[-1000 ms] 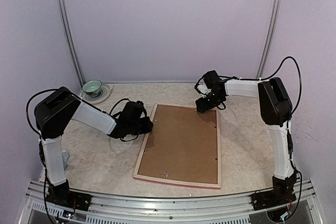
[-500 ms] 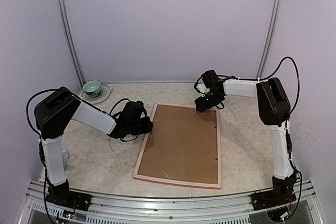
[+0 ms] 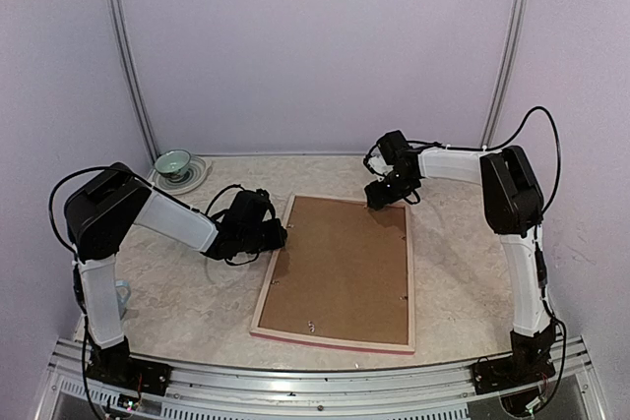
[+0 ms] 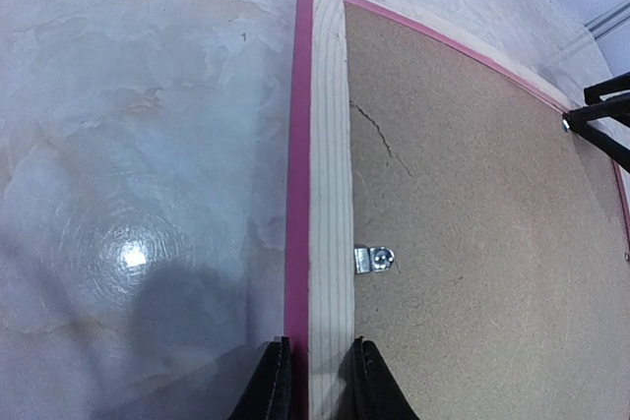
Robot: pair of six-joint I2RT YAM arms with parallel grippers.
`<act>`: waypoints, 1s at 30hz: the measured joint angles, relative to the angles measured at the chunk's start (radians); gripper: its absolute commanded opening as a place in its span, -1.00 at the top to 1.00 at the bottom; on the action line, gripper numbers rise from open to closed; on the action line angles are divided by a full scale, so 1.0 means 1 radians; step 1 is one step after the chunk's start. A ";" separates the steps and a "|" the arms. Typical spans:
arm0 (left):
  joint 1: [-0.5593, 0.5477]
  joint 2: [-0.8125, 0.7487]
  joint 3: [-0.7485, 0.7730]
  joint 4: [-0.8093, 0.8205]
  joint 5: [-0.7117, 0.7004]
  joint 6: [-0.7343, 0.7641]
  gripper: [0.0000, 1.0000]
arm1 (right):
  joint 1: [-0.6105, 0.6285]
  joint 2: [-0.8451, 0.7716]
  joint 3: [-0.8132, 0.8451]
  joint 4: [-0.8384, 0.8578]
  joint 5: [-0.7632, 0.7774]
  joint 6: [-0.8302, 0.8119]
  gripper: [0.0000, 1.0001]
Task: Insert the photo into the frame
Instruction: Press the fastener onto the backboard.
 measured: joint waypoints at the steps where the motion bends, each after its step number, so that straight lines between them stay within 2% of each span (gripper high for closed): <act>1: 0.000 0.000 0.000 0.000 0.000 0.000 0.65 | 0.000 0.002 0.003 0.000 -0.001 0.000 -0.35; 12: 0.000 0.000 0.000 0.000 -0.001 -0.001 0.65 | 0.000 0.013 0.021 -0.004 -0.006 0.000 -0.34; 18: 0.000 0.000 0.000 -0.001 -0.001 -0.001 0.65 | 0.000 0.019 0.030 -0.004 -0.023 0.000 -0.24; 30: 0.000 0.000 0.000 -0.001 -0.003 -0.004 0.65 | 0.002 0.032 0.047 -0.008 -0.048 -0.001 -0.26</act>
